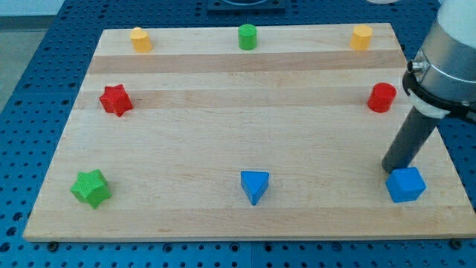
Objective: Push the blue triangle to the center of the board
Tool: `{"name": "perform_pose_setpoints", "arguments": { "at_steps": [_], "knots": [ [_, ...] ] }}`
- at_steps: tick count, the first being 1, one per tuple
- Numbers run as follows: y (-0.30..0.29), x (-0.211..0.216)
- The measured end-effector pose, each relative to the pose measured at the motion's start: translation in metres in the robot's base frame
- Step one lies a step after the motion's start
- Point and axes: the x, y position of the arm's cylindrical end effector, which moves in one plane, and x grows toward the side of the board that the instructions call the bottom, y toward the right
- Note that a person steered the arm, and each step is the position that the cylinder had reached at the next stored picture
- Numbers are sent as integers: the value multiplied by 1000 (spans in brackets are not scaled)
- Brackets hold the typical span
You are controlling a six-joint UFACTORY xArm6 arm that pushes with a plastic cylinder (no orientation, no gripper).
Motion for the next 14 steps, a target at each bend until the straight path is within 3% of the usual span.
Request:
{"name": "perform_pose_setpoints", "arguments": {
  "at_steps": [1, 5, 7, 9, 11, 14],
  "knots": [
    [0, 0],
    [-108, 5],
    [-111, 38],
    [-153, 76],
    [-177, 74],
    [-216, 31]
  ]
}}
